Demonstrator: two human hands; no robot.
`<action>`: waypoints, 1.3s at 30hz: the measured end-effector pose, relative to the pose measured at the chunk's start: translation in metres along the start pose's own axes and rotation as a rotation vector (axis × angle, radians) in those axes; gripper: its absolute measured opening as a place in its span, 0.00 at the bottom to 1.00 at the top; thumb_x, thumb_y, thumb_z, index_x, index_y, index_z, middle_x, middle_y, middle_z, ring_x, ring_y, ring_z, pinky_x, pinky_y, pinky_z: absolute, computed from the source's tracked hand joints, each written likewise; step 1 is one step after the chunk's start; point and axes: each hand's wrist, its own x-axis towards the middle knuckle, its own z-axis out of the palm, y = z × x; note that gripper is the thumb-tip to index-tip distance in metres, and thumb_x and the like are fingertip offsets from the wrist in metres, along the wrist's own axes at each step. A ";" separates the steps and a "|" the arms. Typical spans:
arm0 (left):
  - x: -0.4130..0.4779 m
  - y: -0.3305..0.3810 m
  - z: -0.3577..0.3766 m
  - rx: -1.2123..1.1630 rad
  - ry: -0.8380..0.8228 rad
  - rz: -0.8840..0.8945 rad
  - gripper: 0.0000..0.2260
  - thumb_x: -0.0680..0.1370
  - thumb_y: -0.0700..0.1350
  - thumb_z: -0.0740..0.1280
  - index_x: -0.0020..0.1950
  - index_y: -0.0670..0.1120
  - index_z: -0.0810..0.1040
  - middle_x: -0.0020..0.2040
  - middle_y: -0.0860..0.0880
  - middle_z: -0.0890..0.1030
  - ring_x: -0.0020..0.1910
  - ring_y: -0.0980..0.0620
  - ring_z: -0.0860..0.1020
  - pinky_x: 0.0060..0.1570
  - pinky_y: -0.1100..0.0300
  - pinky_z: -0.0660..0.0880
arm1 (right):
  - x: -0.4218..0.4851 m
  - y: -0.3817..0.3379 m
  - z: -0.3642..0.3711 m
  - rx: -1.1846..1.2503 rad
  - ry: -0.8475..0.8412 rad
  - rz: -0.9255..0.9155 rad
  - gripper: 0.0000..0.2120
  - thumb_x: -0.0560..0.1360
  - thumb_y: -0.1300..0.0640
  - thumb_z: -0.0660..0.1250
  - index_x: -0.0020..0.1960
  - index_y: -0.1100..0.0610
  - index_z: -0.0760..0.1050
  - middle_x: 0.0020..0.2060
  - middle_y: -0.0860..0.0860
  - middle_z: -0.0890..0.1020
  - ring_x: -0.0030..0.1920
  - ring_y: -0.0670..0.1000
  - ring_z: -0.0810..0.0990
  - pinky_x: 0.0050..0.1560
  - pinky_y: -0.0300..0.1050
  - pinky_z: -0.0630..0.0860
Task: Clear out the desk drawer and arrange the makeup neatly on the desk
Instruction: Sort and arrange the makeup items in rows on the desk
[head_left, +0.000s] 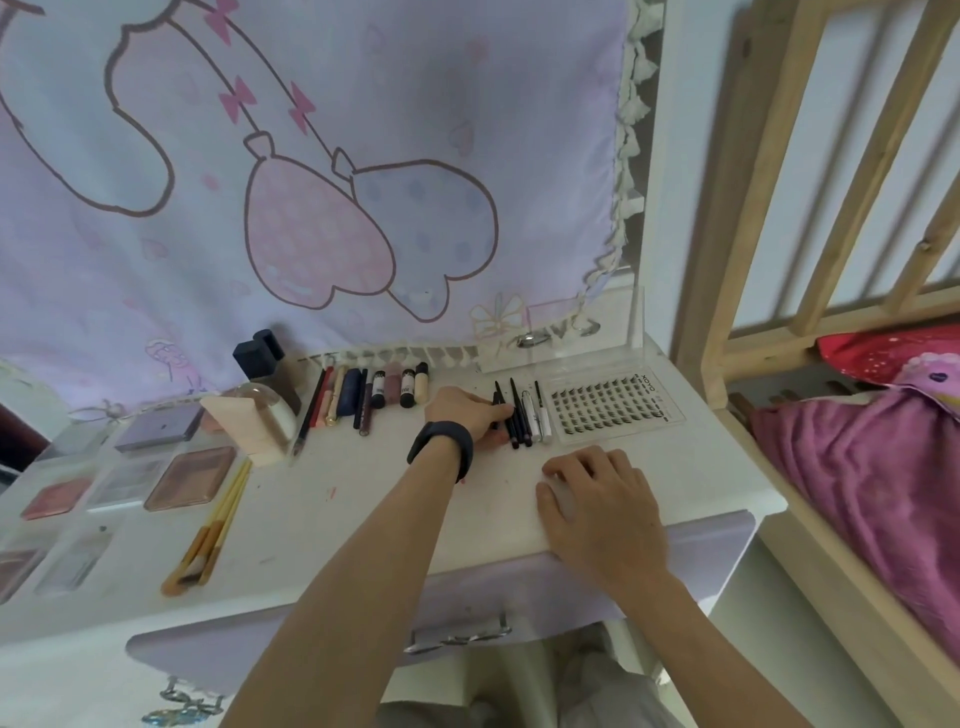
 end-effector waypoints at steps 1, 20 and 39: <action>0.000 0.000 0.000 -0.010 -0.003 0.000 0.10 0.71 0.49 0.79 0.43 0.43 0.85 0.46 0.43 0.86 0.46 0.42 0.85 0.49 0.48 0.83 | 0.000 0.000 0.000 0.000 -0.001 0.002 0.12 0.74 0.46 0.62 0.50 0.50 0.80 0.45 0.47 0.80 0.44 0.50 0.75 0.43 0.42 0.70; -0.011 -0.008 -0.023 0.135 0.080 0.045 0.12 0.76 0.53 0.73 0.37 0.49 0.79 0.37 0.57 0.73 0.45 0.44 0.83 0.51 0.52 0.81 | -0.001 0.000 0.001 0.016 -0.024 0.028 0.12 0.74 0.46 0.64 0.51 0.51 0.81 0.45 0.48 0.80 0.44 0.52 0.75 0.43 0.45 0.71; -0.025 -0.012 -0.011 0.180 0.018 0.057 0.08 0.73 0.50 0.75 0.47 0.47 0.86 0.41 0.48 0.86 0.37 0.50 0.81 0.39 0.59 0.80 | -0.002 0.002 0.002 0.019 -0.013 0.032 0.10 0.74 0.47 0.65 0.51 0.50 0.80 0.45 0.48 0.80 0.44 0.51 0.74 0.42 0.46 0.72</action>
